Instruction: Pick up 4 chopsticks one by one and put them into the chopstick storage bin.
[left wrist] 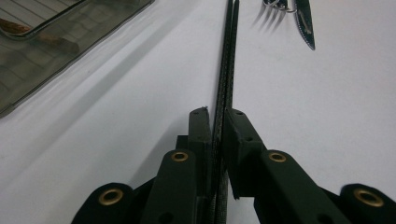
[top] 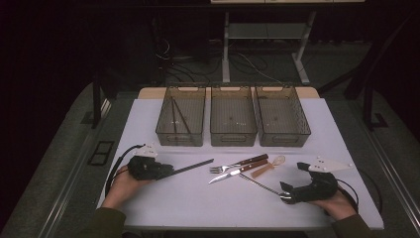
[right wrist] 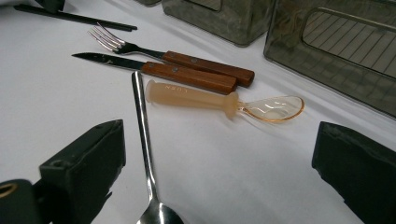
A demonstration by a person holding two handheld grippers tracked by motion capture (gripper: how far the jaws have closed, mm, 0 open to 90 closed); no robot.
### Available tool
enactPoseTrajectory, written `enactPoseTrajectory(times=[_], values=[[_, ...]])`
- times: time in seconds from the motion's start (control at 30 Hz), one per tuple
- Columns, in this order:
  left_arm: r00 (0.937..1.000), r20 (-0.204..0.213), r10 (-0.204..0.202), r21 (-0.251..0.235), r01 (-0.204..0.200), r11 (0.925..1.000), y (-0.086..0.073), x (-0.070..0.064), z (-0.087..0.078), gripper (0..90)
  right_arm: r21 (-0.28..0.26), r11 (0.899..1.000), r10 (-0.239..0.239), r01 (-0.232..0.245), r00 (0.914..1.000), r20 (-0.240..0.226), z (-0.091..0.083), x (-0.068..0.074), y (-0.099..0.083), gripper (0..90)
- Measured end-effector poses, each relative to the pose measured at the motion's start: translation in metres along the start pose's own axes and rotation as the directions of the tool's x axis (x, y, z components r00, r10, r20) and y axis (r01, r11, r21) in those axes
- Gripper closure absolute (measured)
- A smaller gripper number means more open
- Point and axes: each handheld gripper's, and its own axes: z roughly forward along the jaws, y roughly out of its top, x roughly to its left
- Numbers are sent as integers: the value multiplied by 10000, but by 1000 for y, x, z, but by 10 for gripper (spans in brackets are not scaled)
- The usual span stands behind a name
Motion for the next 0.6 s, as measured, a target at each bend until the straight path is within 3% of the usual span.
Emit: enactPoseTrajectory(times=[0.47,0.6], values=[[9997,-240,38,203,-33,9998,-2,1,2,817,11,10000,-32,32,10000,-23,0,0,0,30],[9993,-319,211,214,-205,9996,-2,1,3,826,24,10000,-42,42,10000,-44,0,0,0,30]])
